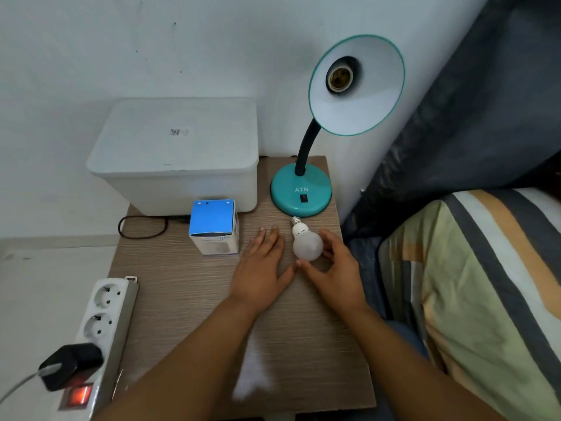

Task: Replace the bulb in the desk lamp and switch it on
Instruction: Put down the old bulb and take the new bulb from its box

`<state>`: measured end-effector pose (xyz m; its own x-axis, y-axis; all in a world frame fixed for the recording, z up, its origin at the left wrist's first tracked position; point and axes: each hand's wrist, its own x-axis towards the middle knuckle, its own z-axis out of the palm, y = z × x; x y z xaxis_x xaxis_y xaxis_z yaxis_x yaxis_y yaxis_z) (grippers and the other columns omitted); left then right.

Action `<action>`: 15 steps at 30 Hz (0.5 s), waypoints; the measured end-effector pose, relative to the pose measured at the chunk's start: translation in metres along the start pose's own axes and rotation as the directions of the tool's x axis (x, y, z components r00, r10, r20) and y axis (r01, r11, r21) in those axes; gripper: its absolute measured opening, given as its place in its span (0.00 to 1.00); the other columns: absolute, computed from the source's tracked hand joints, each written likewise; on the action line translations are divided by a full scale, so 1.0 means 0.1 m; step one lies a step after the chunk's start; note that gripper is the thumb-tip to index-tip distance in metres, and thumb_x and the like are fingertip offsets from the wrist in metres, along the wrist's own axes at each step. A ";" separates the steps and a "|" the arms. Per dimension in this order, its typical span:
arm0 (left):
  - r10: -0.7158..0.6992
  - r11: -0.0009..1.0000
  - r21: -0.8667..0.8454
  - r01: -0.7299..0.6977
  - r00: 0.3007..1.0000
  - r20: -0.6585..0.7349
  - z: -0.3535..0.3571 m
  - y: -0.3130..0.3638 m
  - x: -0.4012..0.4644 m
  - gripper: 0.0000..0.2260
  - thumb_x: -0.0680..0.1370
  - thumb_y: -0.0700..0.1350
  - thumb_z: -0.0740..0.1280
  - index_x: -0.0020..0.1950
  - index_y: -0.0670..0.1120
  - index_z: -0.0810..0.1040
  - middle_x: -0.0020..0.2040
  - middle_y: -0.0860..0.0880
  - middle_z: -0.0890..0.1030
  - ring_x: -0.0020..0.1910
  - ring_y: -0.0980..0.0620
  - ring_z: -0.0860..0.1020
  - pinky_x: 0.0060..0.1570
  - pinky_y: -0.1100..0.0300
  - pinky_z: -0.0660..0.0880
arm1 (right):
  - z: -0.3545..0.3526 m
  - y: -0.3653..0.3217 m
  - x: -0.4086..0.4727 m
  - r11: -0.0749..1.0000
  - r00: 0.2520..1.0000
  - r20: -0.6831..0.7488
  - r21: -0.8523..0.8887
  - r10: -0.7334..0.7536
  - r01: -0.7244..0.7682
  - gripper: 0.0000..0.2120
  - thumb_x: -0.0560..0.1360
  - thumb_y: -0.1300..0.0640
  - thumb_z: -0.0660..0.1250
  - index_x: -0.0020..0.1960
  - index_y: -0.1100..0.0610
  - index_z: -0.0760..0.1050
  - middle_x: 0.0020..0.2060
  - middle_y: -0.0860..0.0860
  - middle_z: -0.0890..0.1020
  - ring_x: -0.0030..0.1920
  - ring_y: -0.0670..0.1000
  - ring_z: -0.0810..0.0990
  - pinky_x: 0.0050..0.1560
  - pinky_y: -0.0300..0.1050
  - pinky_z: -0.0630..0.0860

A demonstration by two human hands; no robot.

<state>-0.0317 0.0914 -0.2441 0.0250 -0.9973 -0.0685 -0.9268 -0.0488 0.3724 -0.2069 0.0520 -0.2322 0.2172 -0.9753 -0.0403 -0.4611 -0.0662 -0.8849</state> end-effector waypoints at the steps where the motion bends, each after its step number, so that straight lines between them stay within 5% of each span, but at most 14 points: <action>1: 0.002 1.000 -0.002 -0.002 1.000 -0.002 -0.01 0.00 0.00 0.34 0.80 0.65 0.53 0.81 0.46 0.57 0.82 0.49 0.53 0.80 0.50 0.47 0.76 0.59 0.42 | 0.00 0.00 0.00 1.000 1.000 0.002 -0.003 0.004 -0.004 0.34 0.68 0.49 0.79 0.70 0.49 0.69 0.63 0.43 0.76 0.62 0.40 0.76 0.63 0.37 0.74; 6: 0.001 1.000 -0.004 -0.001 1.000 0.027 -0.02 0.00 0.00 0.41 0.76 0.70 0.44 0.81 0.46 0.57 0.82 0.49 0.53 0.80 0.49 0.47 0.78 0.54 0.46 | -0.01 0.00 -0.01 1.000 1.000 0.013 -0.022 0.010 -0.010 0.37 0.68 0.47 0.79 0.72 0.50 0.68 0.65 0.44 0.76 0.63 0.40 0.75 0.63 0.36 0.73; 15: -0.010 1.000 -0.018 0.011 0.999 0.053 -0.04 -0.02 0.02 0.39 0.77 0.69 0.48 0.81 0.47 0.55 0.82 0.50 0.51 0.80 0.49 0.46 0.78 0.54 0.47 | -0.02 -0.01 0.00 0.999 0.999 0.029 -0.034 0.023 -0.022 0.37 0.68 0.47 0.78 0.72 0.51 0.68 0.66 0.44 0.75 0.63 0.40 0.74 0.64 0.36 0.72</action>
<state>-0.0288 0.0893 -0.2414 0.0143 -0.9925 -0.1214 -0.9196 -0.0607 0.3881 -0.2084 0.0519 -0.2308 0.2316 -0.9700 -0.0739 -0.4946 -0.0520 -0.8676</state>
